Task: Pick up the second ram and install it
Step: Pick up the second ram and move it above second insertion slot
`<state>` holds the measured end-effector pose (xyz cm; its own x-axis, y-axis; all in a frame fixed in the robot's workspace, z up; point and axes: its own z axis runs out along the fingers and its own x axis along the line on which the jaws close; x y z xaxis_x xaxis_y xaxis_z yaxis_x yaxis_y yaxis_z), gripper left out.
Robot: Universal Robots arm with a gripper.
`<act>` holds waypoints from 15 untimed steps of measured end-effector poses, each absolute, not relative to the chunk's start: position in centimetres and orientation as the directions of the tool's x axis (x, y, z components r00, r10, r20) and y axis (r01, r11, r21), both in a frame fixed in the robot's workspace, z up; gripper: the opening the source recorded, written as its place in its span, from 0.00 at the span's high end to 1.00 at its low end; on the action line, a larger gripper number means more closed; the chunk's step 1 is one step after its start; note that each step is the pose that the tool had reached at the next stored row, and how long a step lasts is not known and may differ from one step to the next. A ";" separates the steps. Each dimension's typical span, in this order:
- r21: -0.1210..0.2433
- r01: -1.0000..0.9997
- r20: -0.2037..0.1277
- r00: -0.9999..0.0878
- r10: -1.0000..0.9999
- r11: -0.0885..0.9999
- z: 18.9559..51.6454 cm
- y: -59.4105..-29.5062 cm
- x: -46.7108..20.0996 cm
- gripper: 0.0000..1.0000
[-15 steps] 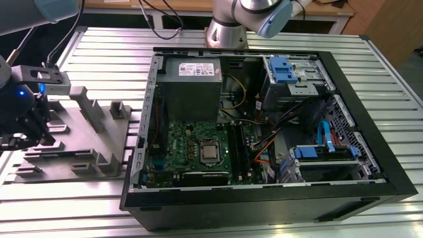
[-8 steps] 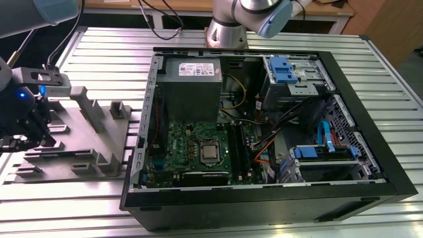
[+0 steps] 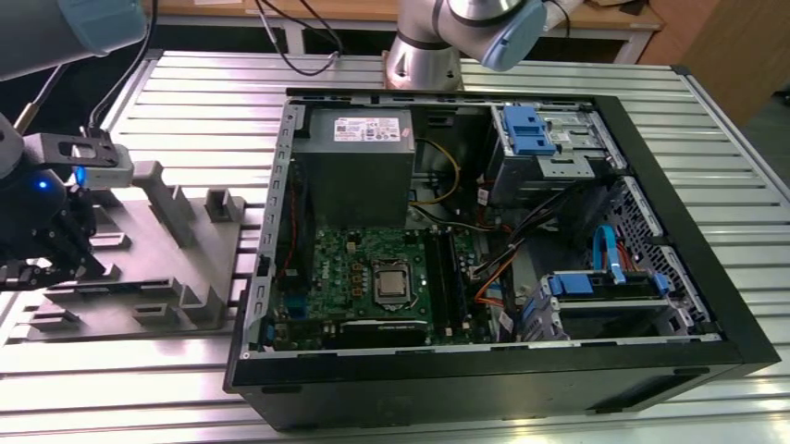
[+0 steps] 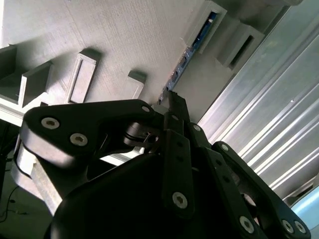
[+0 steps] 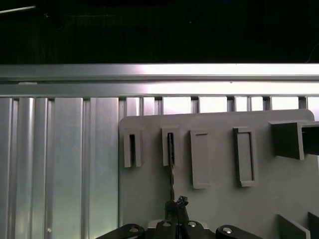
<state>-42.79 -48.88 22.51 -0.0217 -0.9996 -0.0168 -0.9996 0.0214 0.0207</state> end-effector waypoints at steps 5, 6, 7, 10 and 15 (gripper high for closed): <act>0.021 -1.000 -0.017 -0.022 -1.000 0.021 22.0 -48.9 -42.8 0.90; 0.021 -1.000 -0.017 -0.022 -1.000 0.021 22.0 -48.9 -42.8 0.90; 0.021 -1.000 -0.017 -0.022 -1.000 0.021 21.9 -48.9 -42.8 0.90; 0.021 -1.000 -0.016 -0.022 -1.000 0.021 21.8 -48.9 -42.8 0.90; 0.021 -1.000 -0.017 -0.022 -1.000 0.021 21.5 -48.9 -42.8 0.90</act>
<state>-42.78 -48.88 21.47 -0.0218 -0.9996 -0.0165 -0.9996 0.0214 0.0206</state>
